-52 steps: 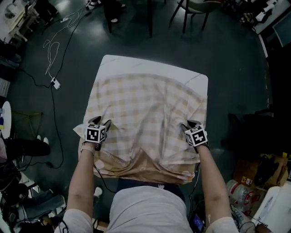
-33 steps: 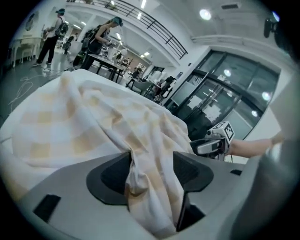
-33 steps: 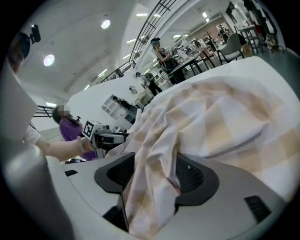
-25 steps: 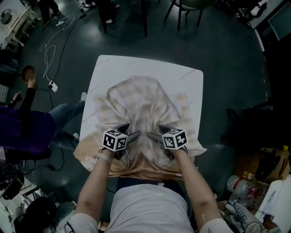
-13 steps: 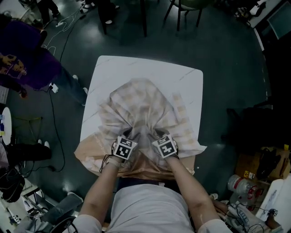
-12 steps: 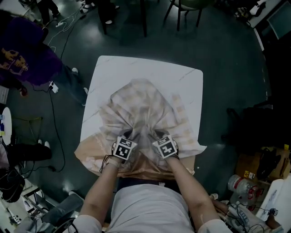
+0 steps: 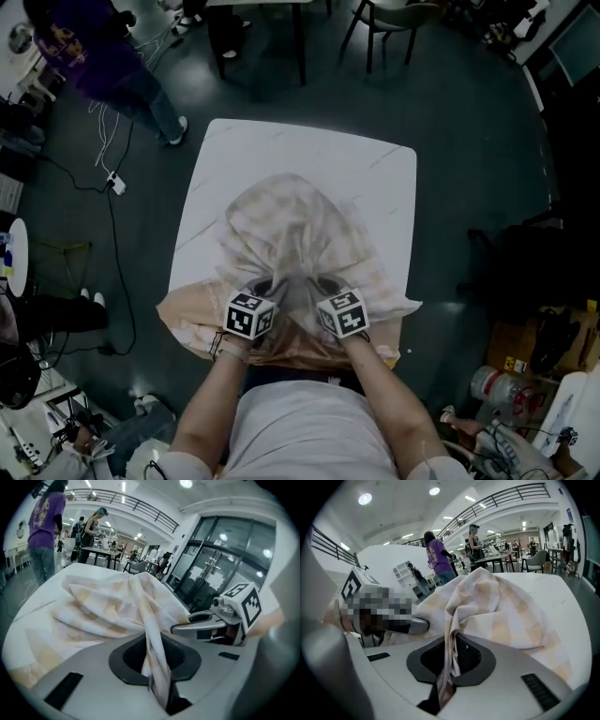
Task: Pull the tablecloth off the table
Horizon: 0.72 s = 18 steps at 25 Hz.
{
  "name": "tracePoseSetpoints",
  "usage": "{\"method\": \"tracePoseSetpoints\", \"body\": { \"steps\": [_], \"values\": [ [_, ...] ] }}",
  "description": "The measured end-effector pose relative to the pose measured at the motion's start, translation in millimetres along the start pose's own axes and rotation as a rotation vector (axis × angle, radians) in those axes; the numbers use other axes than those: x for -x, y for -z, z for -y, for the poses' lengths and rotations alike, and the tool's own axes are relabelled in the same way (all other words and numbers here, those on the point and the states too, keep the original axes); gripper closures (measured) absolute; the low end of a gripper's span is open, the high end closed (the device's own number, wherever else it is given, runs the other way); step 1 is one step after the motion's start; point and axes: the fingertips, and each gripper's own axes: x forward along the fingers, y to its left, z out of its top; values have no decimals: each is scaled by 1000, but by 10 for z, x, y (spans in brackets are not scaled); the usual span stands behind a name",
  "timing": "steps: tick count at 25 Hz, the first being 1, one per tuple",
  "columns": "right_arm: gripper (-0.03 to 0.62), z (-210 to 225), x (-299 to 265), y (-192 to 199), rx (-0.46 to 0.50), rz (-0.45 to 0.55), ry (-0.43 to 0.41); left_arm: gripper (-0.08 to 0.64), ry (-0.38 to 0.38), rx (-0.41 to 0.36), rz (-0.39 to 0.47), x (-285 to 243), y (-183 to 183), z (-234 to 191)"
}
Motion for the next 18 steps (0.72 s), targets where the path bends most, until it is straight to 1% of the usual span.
{"method": "tracePoseSetpoints", "body": {
  "steps": [3,6,8,12,16,18],
  "values": [
    [551,-129,151,-162,-18,54,-18,506,-11,16,56,175,-126,121],
    [552,-248,368,-275,-34,104,-36,508,-16,13,94,320,-210,338],
    [552,-314,495,-367,-42,145,-40,508,-21,-2,122,431,-289,445],
    [554,-417,787,-628,-60,271,-57,509,-32,-46,214,705,-525,646],
    [555,-676,1195,-832,-32,356,-97,511,-19,-80,296,1053,-697,1039],
    [555,-808,1343,-1003,-19,397,-117,511,-24,-101,338,1243,-837,1176]
  ]
}}
